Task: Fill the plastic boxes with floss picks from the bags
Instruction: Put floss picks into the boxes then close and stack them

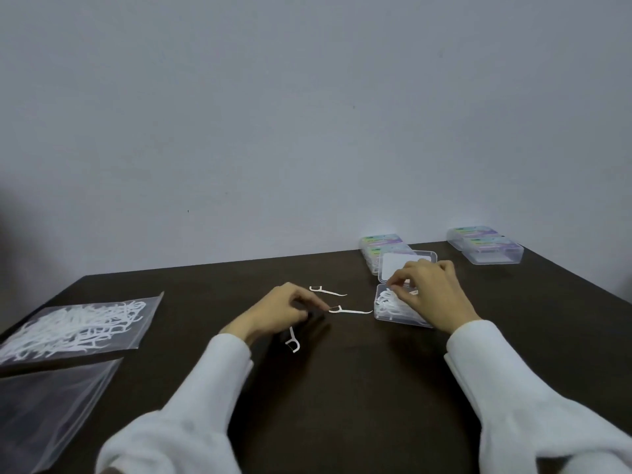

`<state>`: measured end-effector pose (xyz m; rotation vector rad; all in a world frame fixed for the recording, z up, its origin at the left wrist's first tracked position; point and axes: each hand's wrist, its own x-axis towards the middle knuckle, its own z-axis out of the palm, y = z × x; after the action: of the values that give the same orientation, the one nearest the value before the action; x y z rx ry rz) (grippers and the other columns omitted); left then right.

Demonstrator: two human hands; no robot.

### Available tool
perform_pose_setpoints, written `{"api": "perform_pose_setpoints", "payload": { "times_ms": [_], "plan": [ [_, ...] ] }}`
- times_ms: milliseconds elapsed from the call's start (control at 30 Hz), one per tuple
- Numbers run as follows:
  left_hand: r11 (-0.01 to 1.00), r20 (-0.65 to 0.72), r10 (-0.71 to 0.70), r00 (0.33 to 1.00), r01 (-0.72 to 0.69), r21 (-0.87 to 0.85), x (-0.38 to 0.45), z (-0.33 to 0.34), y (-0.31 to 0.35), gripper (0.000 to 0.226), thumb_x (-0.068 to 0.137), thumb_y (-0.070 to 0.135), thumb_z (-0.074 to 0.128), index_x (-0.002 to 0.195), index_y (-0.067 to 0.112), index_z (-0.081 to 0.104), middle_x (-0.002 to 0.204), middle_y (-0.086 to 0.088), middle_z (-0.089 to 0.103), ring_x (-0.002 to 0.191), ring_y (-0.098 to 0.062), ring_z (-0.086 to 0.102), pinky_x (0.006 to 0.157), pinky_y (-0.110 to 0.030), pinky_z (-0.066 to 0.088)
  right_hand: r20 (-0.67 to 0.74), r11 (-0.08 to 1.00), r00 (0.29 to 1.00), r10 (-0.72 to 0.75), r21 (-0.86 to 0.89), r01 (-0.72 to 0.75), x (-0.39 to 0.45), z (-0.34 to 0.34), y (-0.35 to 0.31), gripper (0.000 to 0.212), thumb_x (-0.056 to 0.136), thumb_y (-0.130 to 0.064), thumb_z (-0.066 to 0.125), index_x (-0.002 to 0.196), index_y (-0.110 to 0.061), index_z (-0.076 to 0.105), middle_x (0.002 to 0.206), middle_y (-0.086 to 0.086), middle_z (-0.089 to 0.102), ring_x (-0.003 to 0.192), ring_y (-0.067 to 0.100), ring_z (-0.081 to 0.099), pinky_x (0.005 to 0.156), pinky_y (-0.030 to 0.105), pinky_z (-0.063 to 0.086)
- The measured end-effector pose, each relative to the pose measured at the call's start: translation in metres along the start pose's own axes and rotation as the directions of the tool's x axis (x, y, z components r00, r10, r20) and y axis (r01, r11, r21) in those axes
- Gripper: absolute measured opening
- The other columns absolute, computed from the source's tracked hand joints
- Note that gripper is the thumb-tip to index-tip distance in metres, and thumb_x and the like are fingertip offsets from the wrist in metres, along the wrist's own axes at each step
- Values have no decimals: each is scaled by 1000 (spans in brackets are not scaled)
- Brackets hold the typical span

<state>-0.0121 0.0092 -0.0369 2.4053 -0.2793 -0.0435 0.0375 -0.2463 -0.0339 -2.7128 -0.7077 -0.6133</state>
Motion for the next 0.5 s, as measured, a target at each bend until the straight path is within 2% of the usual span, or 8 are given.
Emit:
{"api": "perform_pose_setpoints", "payload": {
  "times_ms": [100, 200, 267, 367, 433, 500],
  "plan": [
    [995, 93, -83, 992, 77, 67, -13, -13, -10, 41, 84, -2, 59, 102, 33, 70, 121, 7, 59, 112, -10, 54, 93, -28, 46, 20, 997, 997, -73, 33, 72, 0, 6, -16, 21, 93, -37, 49, 108, -33, 64, 116, -11, 57, 113, 9, 46, 104, 34, 19],
    [995, 62, -80, 995, 76, 66, -18, -18, -14, 23, 80, 10, 73, 95, 28, 73, 110, 7, 62, 102, -10, 57, 69, -15, 47, 75, 985, 985, -158, -56, 162, 0, 17, -38, 26, 93, -42, 47, 114, -33, 60, 121, -9, 50, 120, 11, 39, 103, 37, 18],
    [996, 43, -69, 997, 66, 59, -18, -17, -14, 13, 78, 14, 75, 84, 26, 74, 101, 3, 67, 94, -10, 60, 61, -11, 45, 133, 976, 978, -163, -127, 180, 0, 26, -48, 31, 93, -44, 46, 117, -29, 58, 123, -6, 47, 123, 14, 36, 102, 40, 19],
    [994, 0, -72, 997, 72, 84, -15, -14, -18, 8, 79, 21, 75, 75, 28, 72, 89, 2, 70, 86, -10, 62, 71, -15, 47, 160, 980, 979, -130, -131, 152, 3, 34, -56, 29, 94, -41, 46, 114, -25, 58, 124, -4, 46, 122, 15, 35, 103, 41, 19],
    [990, -82, -83, 993, 92, 103, -15, -13, -23, 5, 82, 24, 72, 77, 26, 71, 82, 6, 67, 78, -6, 59, 68, -14, 43, 167, 974, 975, -143, -152, 169, 5, 35, -57, 30, 95, -39, 45, 116, -23, 58, 126, -3, 45, 123, 16, 35, 103, 41, 19],
    [991, -132, -93, 987, 104, 83, -16, -16, -27, 2, 82, 28, 71, 81, 27, 71, 82, 12, 66, 79, -1, 58, 68, -10, 40, 174, 961, 969, -175, -183, 207, 6, 37, -55, 31, 96, -38, 42, 117, -21, 57, 127, -2, 45, 123, 17, 35, 104, 41, 17]
  ]
}}
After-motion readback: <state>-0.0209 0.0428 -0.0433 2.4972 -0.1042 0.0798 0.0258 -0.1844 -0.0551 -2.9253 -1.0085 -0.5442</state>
